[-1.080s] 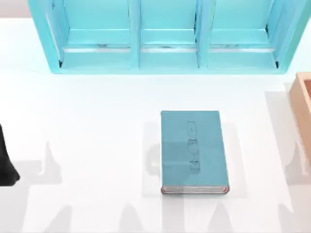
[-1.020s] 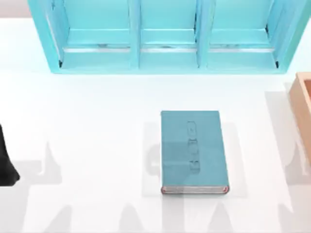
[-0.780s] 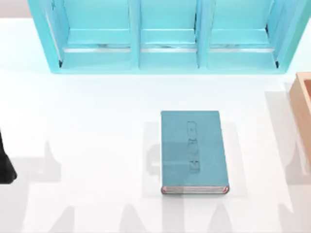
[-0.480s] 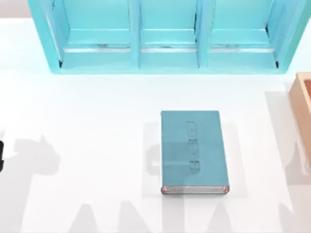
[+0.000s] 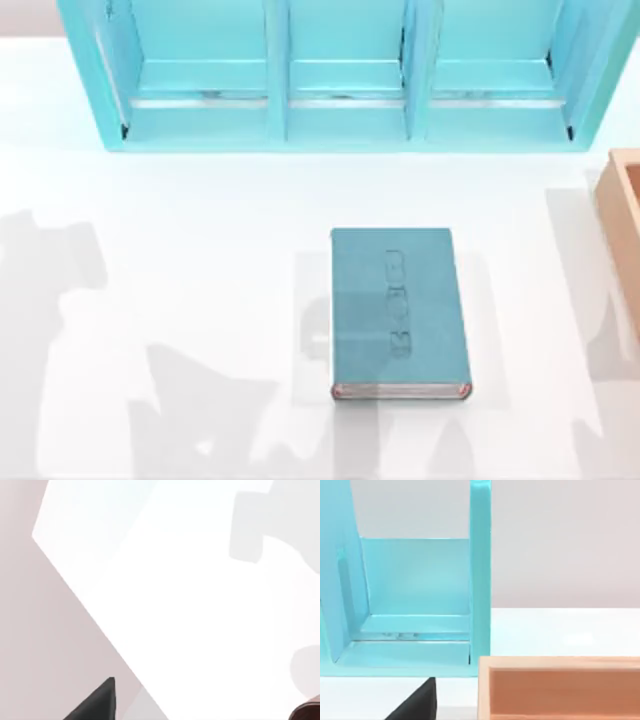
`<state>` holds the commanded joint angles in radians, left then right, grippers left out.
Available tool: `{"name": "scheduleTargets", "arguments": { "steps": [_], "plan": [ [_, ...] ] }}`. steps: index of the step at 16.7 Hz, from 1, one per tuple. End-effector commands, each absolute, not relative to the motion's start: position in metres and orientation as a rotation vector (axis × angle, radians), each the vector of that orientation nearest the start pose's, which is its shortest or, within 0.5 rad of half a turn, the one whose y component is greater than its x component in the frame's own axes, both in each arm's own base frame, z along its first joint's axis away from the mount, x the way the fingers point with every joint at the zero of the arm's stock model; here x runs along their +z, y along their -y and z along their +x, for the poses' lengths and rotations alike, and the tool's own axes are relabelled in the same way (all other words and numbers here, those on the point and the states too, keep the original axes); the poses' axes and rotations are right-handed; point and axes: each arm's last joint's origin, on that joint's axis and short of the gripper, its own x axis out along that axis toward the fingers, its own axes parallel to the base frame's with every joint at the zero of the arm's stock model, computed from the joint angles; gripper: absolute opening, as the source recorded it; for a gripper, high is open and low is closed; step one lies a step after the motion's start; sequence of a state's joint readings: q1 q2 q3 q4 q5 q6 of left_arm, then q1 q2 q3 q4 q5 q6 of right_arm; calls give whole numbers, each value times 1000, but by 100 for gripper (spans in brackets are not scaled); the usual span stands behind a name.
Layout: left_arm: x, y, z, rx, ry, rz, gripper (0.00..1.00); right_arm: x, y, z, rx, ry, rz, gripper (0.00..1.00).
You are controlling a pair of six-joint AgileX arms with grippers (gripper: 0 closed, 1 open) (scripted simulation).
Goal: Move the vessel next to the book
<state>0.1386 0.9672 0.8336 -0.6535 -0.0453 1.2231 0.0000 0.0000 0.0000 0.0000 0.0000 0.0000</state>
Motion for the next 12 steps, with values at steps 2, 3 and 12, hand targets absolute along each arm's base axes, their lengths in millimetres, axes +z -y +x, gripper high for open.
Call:
{"name": "scheduleTargets", "arguments": {
  "steps": [2, 3, 12],
  "plan": [
    [273, -42, 214, -488, -920, 1226, 100, 160, 1, 106, 0, 0, 0, 100],
    [272, -49, 223, -572, -976, 1262, 100, 160, 1, 106, 0, 0, 0, 100],
    [250, -118, 258, -1168, -1195, 1255, 100, 160, 1, 106, 0, 0, 0, 100]
  ]
}}
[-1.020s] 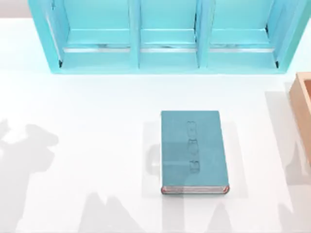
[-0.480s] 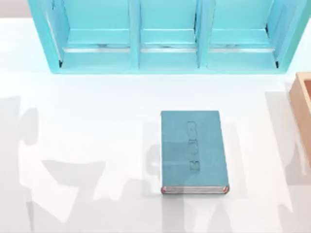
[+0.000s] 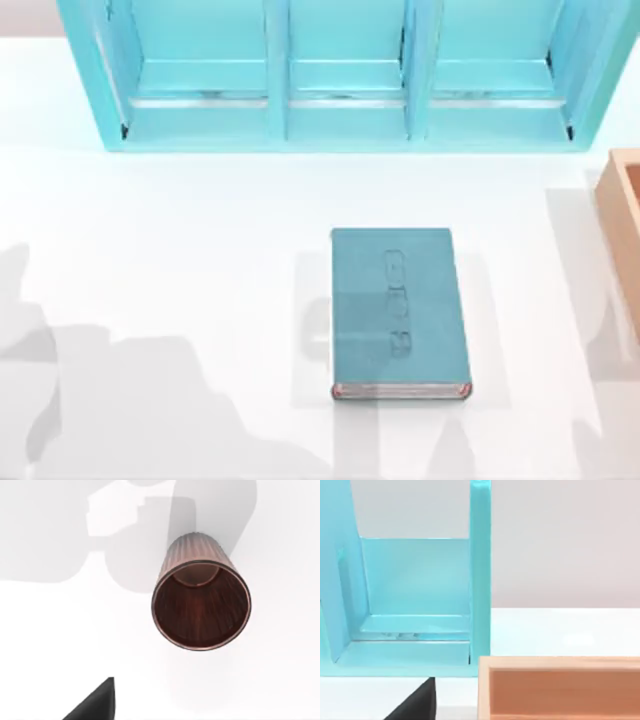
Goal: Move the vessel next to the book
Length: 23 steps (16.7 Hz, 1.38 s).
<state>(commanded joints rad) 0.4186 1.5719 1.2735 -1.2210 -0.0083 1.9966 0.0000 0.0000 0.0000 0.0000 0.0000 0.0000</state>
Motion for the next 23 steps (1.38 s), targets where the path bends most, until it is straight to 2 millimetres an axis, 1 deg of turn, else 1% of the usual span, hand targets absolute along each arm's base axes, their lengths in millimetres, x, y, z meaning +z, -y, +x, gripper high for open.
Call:
{"name": "scheduleTargets", "arguments": {
  "steps": [3, 8, 10, 12, 15, 18, 20, 23],
  "plan": [
    [248, -127, 257, -1221, -1201, 1227, 100, 160, 1, 106, 0, 0, 0, 100],
    [248, -126, 257, -1223, -1200, 1230, 100, 160, 1, 106, 0, 0, 0, 100],
    [243, -126, 258, -1226, -1202, 1225, 100, 160, 1, 106, 0, 0, 0, 100],
    [228, -127, 259, -1227, -1203, 1221, 100, 160, 1, 106, 0, 0, 0, 100],
    [192, -129, 262, -1217, -1199, 1230, 100, 160, 1, 106, 0, 0, 0, 100],
    [160, -129, 260, -1216, -1199, 1231, 100, 160, 1, 106, 0, 0, 0, 100],
    [149, -128, 257, -1223, -1201, 1226, 100, 160, 1, 106, 0, 0, 0, 100],
    [148, -128, 257, -1223, -1201, 1225, 100, 160, 1, 106, 0, 0, 0, 100]
  ]
}}
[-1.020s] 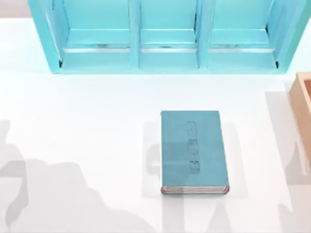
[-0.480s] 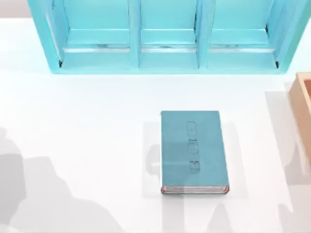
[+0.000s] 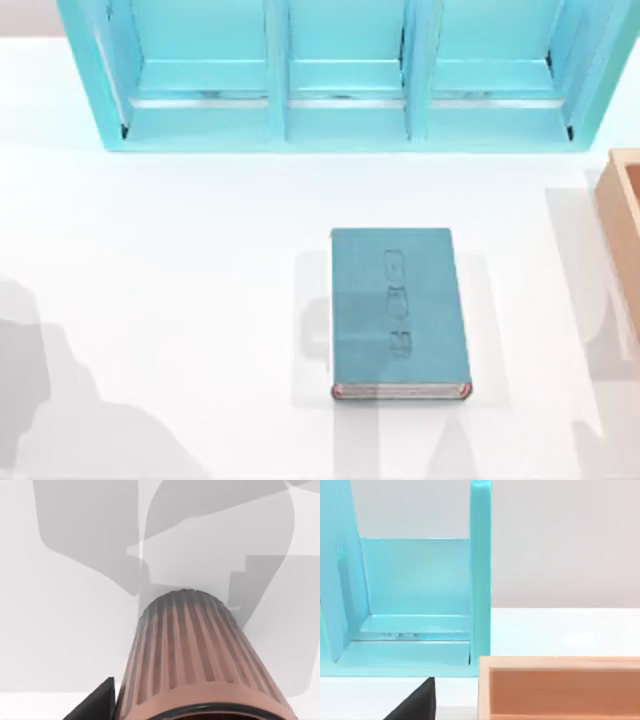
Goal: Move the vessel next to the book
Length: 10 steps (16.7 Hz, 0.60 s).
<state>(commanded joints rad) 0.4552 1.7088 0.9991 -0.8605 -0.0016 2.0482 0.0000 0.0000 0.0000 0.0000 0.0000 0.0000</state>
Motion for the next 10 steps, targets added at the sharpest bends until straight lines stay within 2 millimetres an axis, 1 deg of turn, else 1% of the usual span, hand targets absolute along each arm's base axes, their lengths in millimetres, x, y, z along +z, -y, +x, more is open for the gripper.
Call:
{"name": "scheduleTargets", "arguments": {
  "steps": [1, 10],
  "plan": [
    [148, -128, 257, -1223, -1201, 1225, 100, 160, 1, 106, 0, 0, 0, 100],
    [148, -128, 257, -1223, -1201, 1225, 32, 160, 1, 106, 0, 0, 0, 100]
  ]
}}
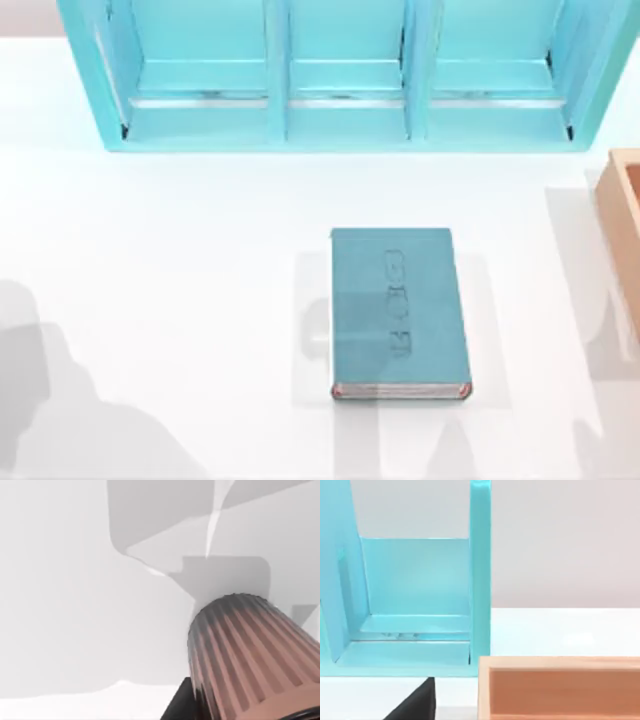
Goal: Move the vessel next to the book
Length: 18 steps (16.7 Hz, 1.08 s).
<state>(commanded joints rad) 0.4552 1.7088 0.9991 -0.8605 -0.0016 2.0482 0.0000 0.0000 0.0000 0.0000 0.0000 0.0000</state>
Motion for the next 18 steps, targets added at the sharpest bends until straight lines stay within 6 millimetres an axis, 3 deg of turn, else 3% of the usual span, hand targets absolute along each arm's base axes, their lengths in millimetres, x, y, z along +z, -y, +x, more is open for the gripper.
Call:
{"name": "scheduleTargets", "arguments": {
  "steps": [4, 5, 14, 18],
  "plan": [
    [148, -128, 257, -1223, -1201, 1225, 2, 160, 1, 106, 0, 0, 0, 100],
    [148, -128, 257, -1223, -1201, 1225, 0, 160, 1, 106, 0, 0, 0, 100],
    [149, -127, 258, -1223, -1199, 1228, 0, 160, 1, 106, 0, 0, 0, 100],
    [170, -129, 259, -1215, -1199, 1232, 0, 160, 1, 106, 0, 0, 0, 100]
  ]
}}
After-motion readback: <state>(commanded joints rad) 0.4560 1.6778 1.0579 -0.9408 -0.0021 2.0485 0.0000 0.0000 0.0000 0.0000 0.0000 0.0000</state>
